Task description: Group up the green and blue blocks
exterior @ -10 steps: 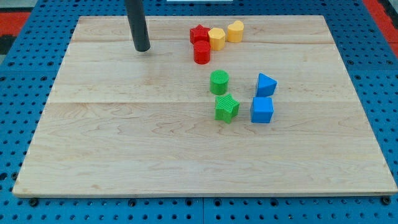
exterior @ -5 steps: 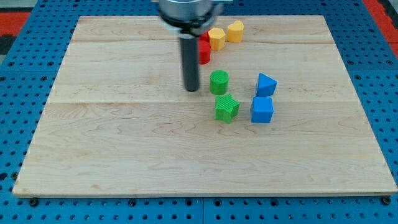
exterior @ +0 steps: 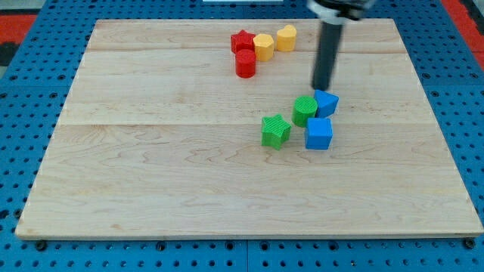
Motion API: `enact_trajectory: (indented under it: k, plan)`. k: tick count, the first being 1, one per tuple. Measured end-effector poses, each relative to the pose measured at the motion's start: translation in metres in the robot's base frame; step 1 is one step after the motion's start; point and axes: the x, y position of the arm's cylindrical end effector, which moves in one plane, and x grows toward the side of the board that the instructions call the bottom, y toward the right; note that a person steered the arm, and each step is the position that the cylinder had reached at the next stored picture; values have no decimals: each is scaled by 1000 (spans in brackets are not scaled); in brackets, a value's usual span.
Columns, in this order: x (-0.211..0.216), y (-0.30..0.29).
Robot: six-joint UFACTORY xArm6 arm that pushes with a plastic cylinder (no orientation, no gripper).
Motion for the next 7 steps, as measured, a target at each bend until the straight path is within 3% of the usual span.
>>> enact_trajectory:
  k: [3, 4, 7]
  plan:
    - [37, -13]
    - [12, -24]
    - [32, -58]
